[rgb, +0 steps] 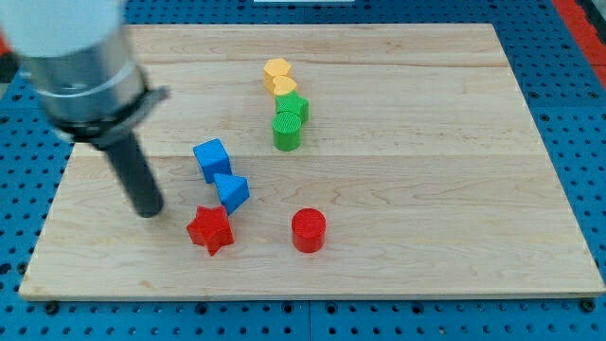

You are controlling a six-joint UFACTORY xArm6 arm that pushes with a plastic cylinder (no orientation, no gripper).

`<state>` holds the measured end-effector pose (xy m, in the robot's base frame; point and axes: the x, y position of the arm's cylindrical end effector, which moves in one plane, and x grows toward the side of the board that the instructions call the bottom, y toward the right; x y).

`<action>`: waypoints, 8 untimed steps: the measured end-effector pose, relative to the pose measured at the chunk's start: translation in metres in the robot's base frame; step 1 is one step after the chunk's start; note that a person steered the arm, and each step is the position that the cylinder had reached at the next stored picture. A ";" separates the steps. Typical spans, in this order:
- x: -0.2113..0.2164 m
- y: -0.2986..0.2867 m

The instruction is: Move your arm to the right of the green blocks

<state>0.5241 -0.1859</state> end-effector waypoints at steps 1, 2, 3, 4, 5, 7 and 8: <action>0.023 0.047; 0.025 0.133; 0.025 0.137; 0.014 0.098; 0.004 0.105; -0.012 0.129; -0.013 0.129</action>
<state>0.5110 -0.0568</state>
